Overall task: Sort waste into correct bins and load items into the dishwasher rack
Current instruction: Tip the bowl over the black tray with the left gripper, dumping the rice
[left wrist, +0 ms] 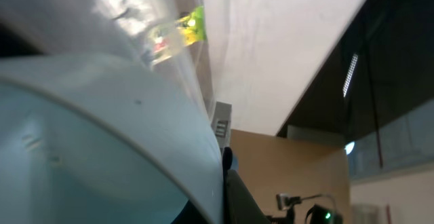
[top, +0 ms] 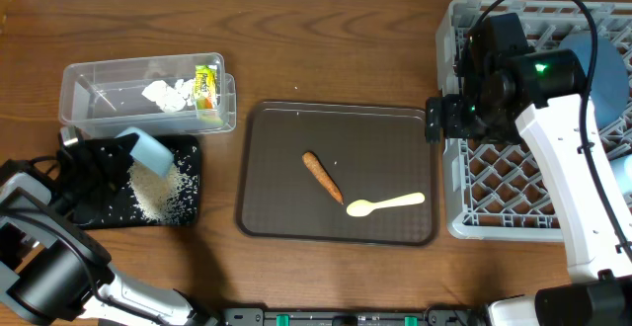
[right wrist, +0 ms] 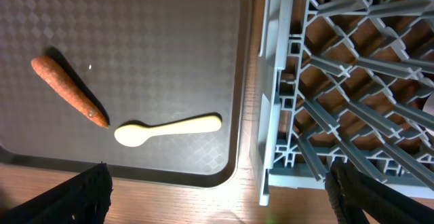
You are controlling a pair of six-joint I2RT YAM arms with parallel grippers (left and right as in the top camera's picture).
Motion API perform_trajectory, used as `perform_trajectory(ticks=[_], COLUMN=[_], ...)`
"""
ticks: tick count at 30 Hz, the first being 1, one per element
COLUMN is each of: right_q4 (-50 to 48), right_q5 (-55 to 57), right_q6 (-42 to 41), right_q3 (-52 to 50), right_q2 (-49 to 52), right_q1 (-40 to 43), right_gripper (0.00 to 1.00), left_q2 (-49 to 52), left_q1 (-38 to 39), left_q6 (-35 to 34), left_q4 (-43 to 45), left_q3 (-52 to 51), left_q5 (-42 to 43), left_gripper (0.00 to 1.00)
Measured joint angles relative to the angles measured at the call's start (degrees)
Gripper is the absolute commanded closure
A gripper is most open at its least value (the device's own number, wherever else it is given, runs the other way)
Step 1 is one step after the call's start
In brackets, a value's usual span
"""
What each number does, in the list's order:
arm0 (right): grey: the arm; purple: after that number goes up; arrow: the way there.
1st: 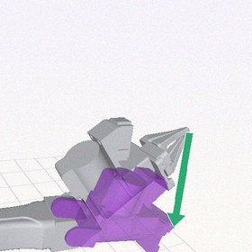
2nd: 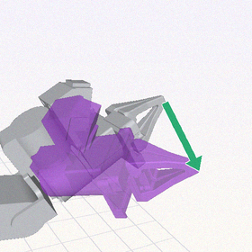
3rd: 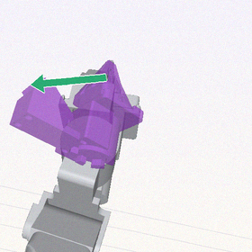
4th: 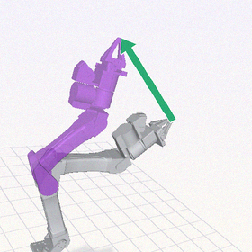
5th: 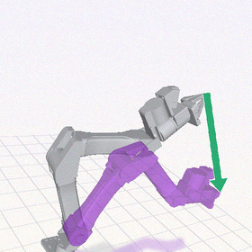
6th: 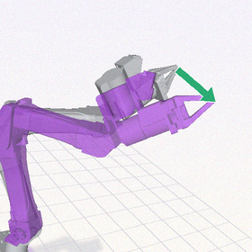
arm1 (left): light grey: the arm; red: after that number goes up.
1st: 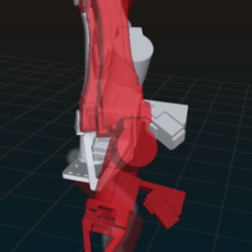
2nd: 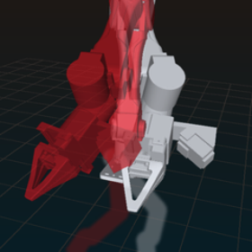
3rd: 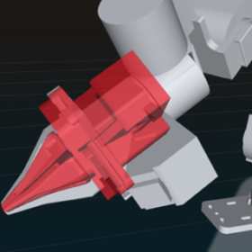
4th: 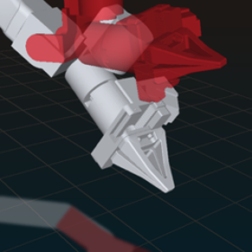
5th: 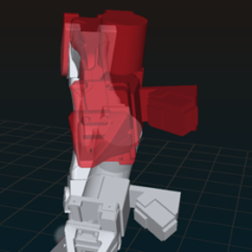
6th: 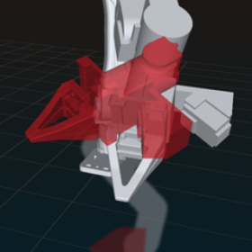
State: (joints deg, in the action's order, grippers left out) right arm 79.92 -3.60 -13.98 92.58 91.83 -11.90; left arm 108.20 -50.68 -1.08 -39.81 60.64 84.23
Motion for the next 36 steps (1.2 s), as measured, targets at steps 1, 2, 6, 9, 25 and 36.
perform_trajectory(ticks=[1,2,6,9,25,36], right_q4=[0.0,-0.02,0.0,-0.02,-0.02,-0.02], right_q5=[0.0,0.0,0.0,0.0,0.0,0.02], right_q6=[0.0,0.0,0.0,0.0,0.0,0.17], right_q3=[0.0,0.0,0.0,0.0,0.0,0.0], right_q2=[0.0,0.0,0.0,0.0,0.0,0.0], right_q1=[0.0,0.0,0.0,0.0,0.0,0.0], right_gripper=[0.01,0.01,0.01,0.01,0.01,0.01], left_q2=[0.0,-0.02,-0.04,-0.09,-14.14,-17.33], left_q1=[-0.07,-0.13,-0.31,-0.33,3.23,5.77], left_q6=[-0.02,-0.09,-0.85,-0.87,-0.85,-1.95], left_q4=[-0.35,-0.59,-0.72,-0.79,0.15,-3.15], left_q3=[0.0,0.02,0.02,0.02,0.04,0.13], left_q5=[0.85,1.33,2.58,3.48,0.9,-15.58], left_gripper=[0.94,0.94,0.94,0.94,0.94,0.94])
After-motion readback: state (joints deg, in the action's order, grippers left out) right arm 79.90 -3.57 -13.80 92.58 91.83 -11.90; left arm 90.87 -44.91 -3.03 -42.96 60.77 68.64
